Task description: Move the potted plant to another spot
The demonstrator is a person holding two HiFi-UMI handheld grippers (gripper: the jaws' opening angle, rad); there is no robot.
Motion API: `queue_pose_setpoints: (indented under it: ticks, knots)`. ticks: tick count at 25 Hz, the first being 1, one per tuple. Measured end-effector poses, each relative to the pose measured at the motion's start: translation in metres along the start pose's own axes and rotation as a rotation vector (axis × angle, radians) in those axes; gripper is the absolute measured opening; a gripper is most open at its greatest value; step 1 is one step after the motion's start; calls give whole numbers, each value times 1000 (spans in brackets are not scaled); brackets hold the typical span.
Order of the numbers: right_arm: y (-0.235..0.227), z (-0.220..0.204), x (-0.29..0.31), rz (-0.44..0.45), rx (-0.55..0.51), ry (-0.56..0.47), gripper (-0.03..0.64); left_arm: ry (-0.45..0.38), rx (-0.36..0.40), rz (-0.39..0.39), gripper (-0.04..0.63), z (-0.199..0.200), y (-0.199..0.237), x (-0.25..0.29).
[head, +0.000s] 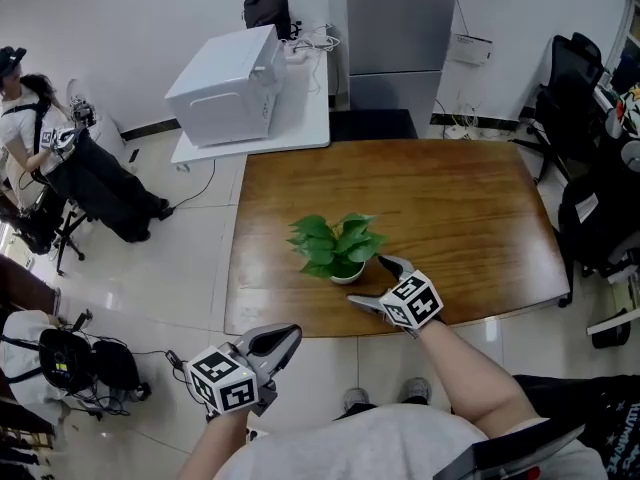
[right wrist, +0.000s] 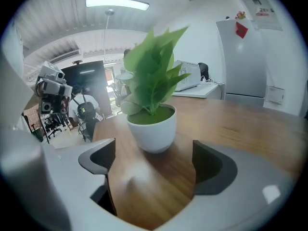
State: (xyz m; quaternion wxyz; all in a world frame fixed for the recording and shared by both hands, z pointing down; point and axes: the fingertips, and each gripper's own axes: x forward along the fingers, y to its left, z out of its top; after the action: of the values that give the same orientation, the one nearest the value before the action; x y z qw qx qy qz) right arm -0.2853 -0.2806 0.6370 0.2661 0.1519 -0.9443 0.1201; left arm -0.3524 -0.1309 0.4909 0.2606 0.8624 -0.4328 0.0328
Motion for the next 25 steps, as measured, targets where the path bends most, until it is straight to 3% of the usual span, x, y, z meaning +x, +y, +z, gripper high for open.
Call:
queue_pose_setpoints:
  ticks: [14, 16, 25]
  knots:
    - [71, 26, -110, 41, 54, -207, 162, -18, 27, -85, -14, -5, -40, 6]
    - [88, 25, -125, 45, 53, -235, 104, -12, 33, -92, -13, -11, -55, 2]
    - [188, -19, -221, 56, 27, -341, 6, -9, 67, -120, -12, -72, -168, -26]
